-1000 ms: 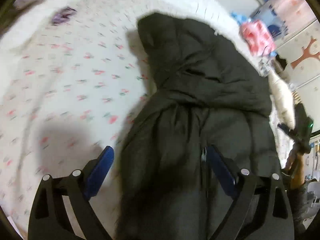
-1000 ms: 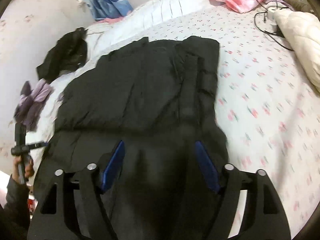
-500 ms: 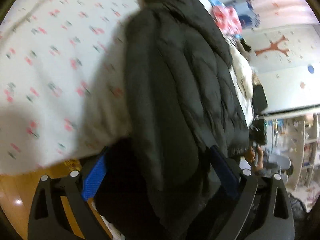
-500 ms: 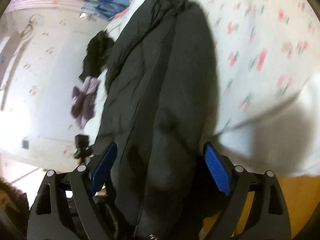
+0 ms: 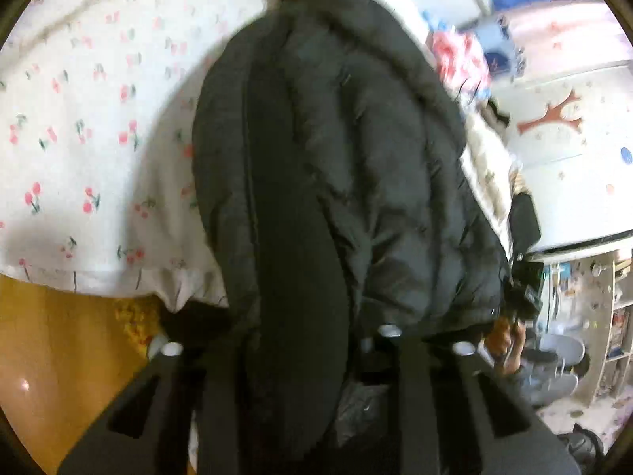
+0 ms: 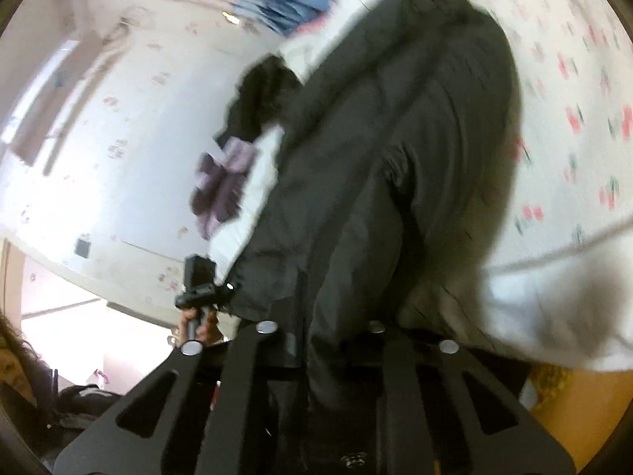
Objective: Fold large clothes
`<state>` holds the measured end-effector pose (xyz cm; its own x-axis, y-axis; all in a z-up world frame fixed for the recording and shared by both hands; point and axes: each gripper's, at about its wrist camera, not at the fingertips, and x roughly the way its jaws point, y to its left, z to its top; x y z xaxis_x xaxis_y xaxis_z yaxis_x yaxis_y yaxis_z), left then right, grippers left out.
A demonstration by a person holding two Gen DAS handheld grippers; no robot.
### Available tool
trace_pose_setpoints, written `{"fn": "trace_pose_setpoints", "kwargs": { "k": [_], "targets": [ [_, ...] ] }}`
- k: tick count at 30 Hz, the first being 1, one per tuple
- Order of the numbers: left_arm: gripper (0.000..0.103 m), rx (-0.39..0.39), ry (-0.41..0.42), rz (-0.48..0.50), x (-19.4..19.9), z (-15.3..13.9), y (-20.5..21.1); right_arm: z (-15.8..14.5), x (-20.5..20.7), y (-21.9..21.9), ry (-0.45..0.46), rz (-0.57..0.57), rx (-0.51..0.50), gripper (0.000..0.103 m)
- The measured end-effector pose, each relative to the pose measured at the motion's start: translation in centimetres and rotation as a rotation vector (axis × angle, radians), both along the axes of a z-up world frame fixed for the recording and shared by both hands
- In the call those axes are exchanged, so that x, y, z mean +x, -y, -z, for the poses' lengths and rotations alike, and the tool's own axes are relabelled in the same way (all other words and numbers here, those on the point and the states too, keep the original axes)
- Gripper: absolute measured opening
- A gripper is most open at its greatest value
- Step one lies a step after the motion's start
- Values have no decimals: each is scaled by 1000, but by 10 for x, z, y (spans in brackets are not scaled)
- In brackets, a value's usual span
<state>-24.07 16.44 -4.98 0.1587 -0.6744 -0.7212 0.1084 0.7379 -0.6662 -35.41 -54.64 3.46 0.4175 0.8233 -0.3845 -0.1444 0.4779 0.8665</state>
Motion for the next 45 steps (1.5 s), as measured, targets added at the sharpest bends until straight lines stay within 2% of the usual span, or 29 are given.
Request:
{"fn": "trace_pose_setpoints", "kwargs": {
  "k": [6, 9, 11, 12, 13, 14, 15, 17, 18, 20, 23, 26, 29, 32, 34, 35, 36, 37, 39, 41, 42, 44, 45],
  "targets": [
    [12, -83, 167, 12, -24, -87, 7, -84, -18, 12, 219, 18, 57, 7],
    [12, -89, 199, 64, -41, -105, 0, -99, -41, 23, 240, -27, 49, 8],
    [16, -78, 171, 139, -48, -93, -2, -82, -47, 27, 169, -64, 31, 13],
    [25, -68, 119, 189, -51, -73, -5, -63, -50, 31, 105, -76, 26, 23],
    [30, -72, 76, 211, -53, -58, -8, -41, -53, 36, 37, -84, 32, 37],
    [45, -82, 18, 223, -53, -39, -14, -24, -57, 44, -11, -82, 34, 46],
    [50, -91, -44, 211, -53, -14, -25, -5, -60, 48, -67, -76, 39, 59],
    [54, -148, -82, 161, -52, 7, -37, 25, -67, 55, -136, -60, 81, 62],
    [65, -208, -88, 136, -51, 16, -46, 35, -70, 58, -153, -54, 96, 67],
    [82, -246, -71, 113, -51, 19, -53, 47, -71, 58, -177, -42, 119, 75],
    [89, -336, -66, 109, -45, 21, -56, 51, -64, 50, -171, -62, 141, 82],
    [95, -337, -66, 129, -37, 25, -45, 59, -53, 37, -182, -81, 114, 84],
    [95, -324, -98, 165, -28, 34, -25, 78, -47, 34, -219, -88, 114, 84],
    [95, -328, -118, 175, -26, 45, -9, 85, -44, 33, -201, -81, 161, 81],
    [92, -317, -108, 159, -28, 45, -5, 79, -46, 26, -154, -99, 170, 58],
    [78, -312, -88, 138, -29, 42, -8, 72, -48, 21, -120, -109, 143, 49],
    [51, -331, -71, 138, -29, 37, -8, 65, -49, 18, -90, -115, 114, 25],
    [45, -330, -54, 143, -30, 30, -7, 58, -49, 15, -64, -121, 101, 20],
    [29, -303, 15, 154, -34, 9, -5, 39, -50, 13, -9, -125, 88, 16],
    [24, -312, 83, 188, -35, -12, -5, 20, -50, 13, 45, -142, 119, 16],
    [24, -315, 104, 205, -36, -20, -4, 14, -50, 14, 59, -155, 138, 17],
    [24, -302, 84, 217, -34, -16, -3, 19, -47, 16, 22, -163, 117, 23],
    [31, -288, 40, 224, -31, -6, -3, 29, -46, 16, -18, -166, 102, 37]
  ]
}}
